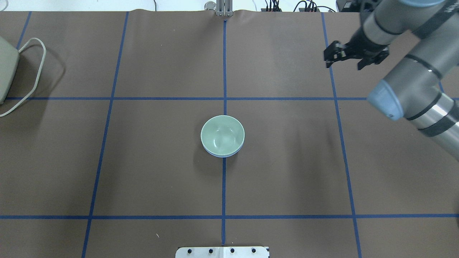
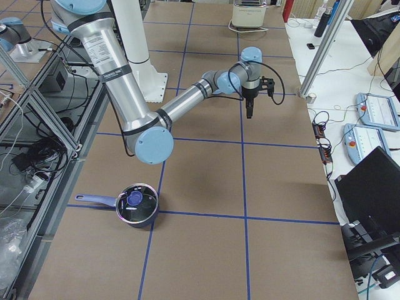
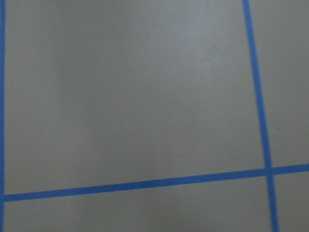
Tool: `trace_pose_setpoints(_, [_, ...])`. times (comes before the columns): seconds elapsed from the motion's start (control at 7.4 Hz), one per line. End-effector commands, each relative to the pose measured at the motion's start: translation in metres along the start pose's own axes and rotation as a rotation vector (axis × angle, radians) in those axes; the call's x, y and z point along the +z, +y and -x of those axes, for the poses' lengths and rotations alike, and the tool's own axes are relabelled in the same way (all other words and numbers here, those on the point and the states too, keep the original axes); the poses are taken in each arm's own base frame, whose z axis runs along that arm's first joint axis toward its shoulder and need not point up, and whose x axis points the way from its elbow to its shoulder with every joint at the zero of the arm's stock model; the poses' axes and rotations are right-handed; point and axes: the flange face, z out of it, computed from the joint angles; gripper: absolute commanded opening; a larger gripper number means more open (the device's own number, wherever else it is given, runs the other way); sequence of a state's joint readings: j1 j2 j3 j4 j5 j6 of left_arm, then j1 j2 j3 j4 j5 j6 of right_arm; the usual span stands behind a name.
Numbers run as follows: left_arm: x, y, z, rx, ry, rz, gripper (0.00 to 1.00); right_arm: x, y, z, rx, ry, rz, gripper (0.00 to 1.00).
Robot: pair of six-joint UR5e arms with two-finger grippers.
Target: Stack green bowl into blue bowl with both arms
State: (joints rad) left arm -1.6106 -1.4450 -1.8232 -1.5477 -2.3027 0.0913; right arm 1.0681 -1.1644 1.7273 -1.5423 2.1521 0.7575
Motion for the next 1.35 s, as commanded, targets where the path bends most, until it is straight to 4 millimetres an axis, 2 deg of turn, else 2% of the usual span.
trace_pose_setpoints(0.0, [-0.002, 0.0, -0.004, -0.01, 0.019, -0.006, 0.99, -0.018, 0.011, -0.187, -0.119, 0.059, 0.035, 1.0])
trace_pose_setpoints(0.14, [-0.006, -0.003, -0.008, 0.002, 0.022, -0.016, 0.99, -0.028, 0.03, -0.26, -0.168, 0.101, 0.073, 1.0])
trace_pose_setpoints(0.27, [-0.004, -0.003, -0.006, 0.004, 0.021, -0.023, 0.99, -0.04, 0.054, -0.325, -0.207, 0.122, 0.1, 1.0])
trace_pose_setpoints(0.41, [0.0, -0.001, -0.003, -0.002, 0.023, -0.016, 0.99, -0.038, 0.092, -0.379, -0.176, 0.133, 0.13, 1.0])
trace_pose_setpoints(0.54, [0.0, 0.0, -0.003, 0.001, 0.021, -0.017, 0.99, -0.037, 0.129, -0.417, -0.1, 0.14, 0.147, 1.0])
trace_pose_setpoints(0.68, [0.01, 0.003, 0.006, -0.025, 0.025, 0.005, 0.99, -0.031, 0.156, -0.439, -0.054, 0.147, 0.173, 1.0])
trace_pose_setpoints(1.08, [0.01, 0.003, 0.006, -0.017, 0.022, 0.004, 0.99, -0.032, 0.161, -0.447, -0.026, 0.147, 0.173, 1.0])
trace_pose_setpoints(1.22, [0.012, 0.01, 0.007, -0.022, 0.024, 0.01, 0.99, -0.032, 0.162, -0.448, -0.024, 0.147, 0.174, 1.0])
